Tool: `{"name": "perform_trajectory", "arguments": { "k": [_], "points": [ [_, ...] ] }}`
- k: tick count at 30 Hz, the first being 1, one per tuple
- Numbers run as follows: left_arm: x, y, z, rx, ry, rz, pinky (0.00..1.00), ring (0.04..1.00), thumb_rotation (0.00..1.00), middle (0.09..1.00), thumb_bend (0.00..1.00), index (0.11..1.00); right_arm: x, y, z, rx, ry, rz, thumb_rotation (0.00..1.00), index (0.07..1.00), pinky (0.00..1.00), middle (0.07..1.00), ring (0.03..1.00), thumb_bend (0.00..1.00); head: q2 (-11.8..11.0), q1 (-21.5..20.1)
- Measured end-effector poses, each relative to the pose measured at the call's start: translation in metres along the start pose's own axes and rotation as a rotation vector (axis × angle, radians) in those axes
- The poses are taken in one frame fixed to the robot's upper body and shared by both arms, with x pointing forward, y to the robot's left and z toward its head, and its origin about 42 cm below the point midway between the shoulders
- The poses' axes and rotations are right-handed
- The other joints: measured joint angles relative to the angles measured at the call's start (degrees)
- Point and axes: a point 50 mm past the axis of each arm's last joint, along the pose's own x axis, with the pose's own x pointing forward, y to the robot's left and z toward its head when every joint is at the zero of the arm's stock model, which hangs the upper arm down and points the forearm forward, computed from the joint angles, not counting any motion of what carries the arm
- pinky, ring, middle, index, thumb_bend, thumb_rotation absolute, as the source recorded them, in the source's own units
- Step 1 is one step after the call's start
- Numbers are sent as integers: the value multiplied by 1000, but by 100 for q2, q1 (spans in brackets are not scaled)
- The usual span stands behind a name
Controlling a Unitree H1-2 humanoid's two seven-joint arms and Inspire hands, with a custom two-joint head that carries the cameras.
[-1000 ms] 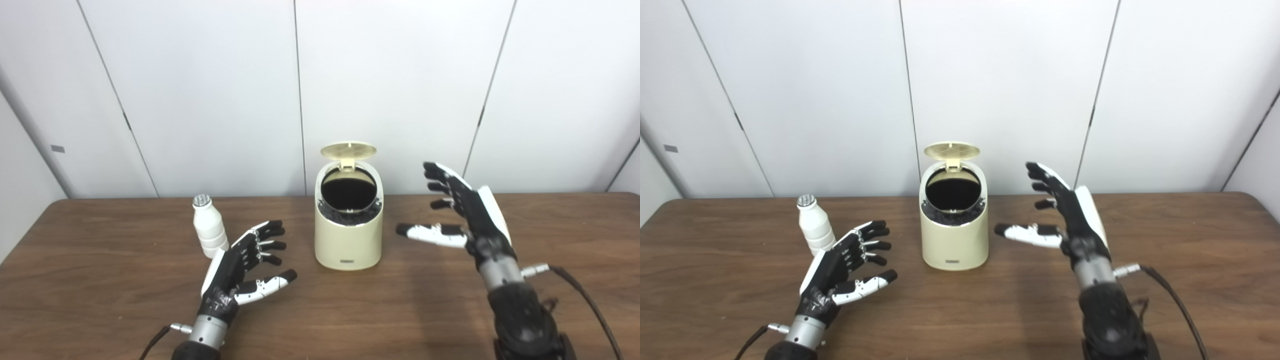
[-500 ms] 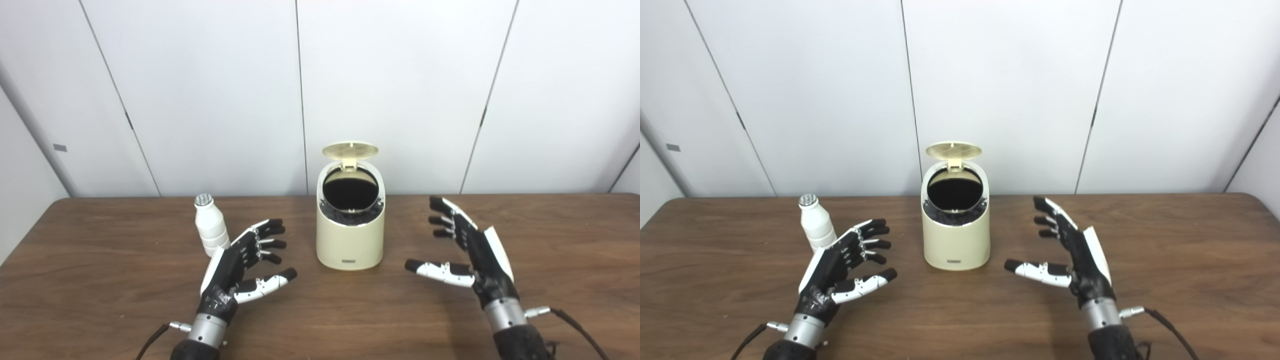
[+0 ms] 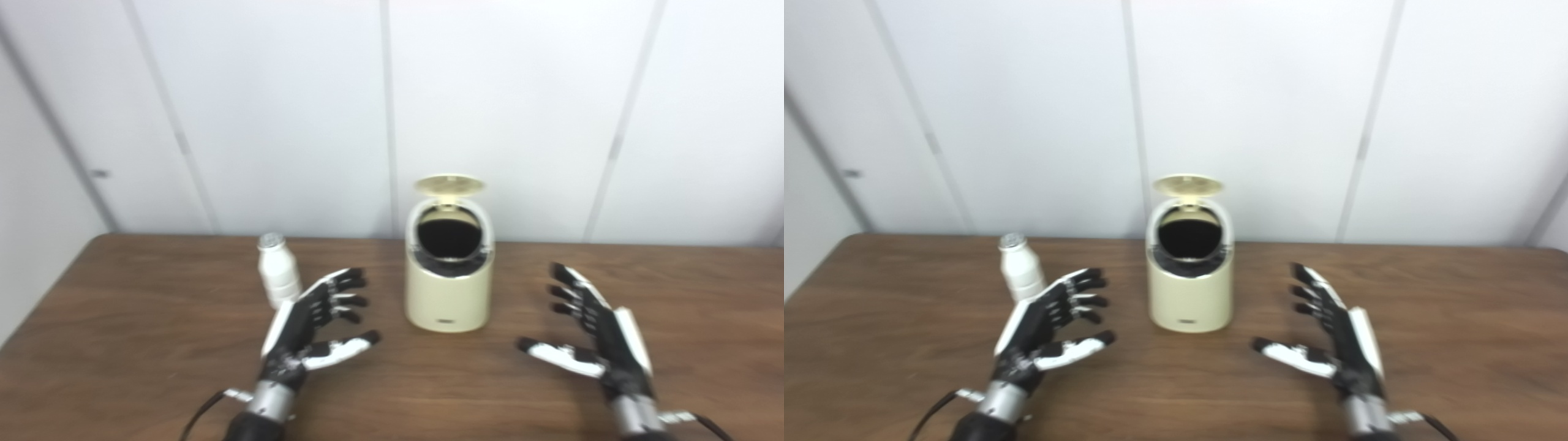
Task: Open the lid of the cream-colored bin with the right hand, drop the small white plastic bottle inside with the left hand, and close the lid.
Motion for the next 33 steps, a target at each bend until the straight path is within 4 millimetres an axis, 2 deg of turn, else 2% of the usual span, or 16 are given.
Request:
{"name": "perform_trajectory", "arguments": {
  "k": [2, 3, 4, 7, 11, 15, 17, 20, 25, 27, 33],
  "points": [
    [-4, 1, -1, 15, 7, 50, 502, 593, 72, 692, 667, 731, 0, -4, -2, 0, 5, -5, 93, 887, 759, 887, 827, 782, -123, 359],
    [-7, 1, -1, 27, 8, 80, 510, 585, 71, 680, 666, 719, 0, -6, -3, 2, 5, -9, 84, 885, 757, 886, 824, 780, -140, 395],
    [-10, 1, -2, 32, 8, 100, 518, 582, 65, 671, 660, 711, 0, -9, -3, 2, 5, -12, 75, 885, 758, 887, 825, 777, -236, 700],
    [-17, 0, -2, 52, -1, 145, 541, 606, 55, 687, 648, 738, 1, -14, -1, 7, 3, -15, 63, 890, 762, 891, 831, 764, -290, 887],
    [-23, 10, 3, 87, -16, 211, 574, 669, 36, 733, 639, 777, 2, -19, 14, 31, -19, -26, 17, 879, 743, 891, 826, 760, -299, 932],
    [-24, 24, 12, 121, -40, 259, 568, 677, 13, 744, 659, 777, 3, -19, 16, 28, 16, -28, 48, 878, 704, 890, 814, 767, -299, 949],
    [-26, 32, 14, 131, -29, 283, 548, 649, 2, 715, 671, 750, 3, -19, 15, 24, 28, -26, 51, 877, 692, 889, 809, 770, -299, 958],
    [-29, 39, 15, 147, -22, 333, 450, 536, 0, 596, 690, 664, 3, -19, 16, 9, 26, -25, 6, 865, 678, 879, 799, 769, -299, 958],
    [-30, 49, 16, 208, -24, 392, 375, 443, 0, 508, 696, 593, 3, -18, 23, 4, 9, -25, 0, 872, 692, 882, 807, 758, -264, 941],
    [-28, 54, 19, 233, -32, 416, 363, 427, 43, 490, 552, 512, 3, -19, 26, 4, -1, -27, 0, 872, 693, 882, 807, 756, -255, 923],
    [-15, 69, 27, 278, -64, 488, 387, 459, 58, 513, 514, 490, 3, -19, 31, -3, -3, -28, 0, 869, 695, 882, 808, 756, -246, 914]
  ]
}}
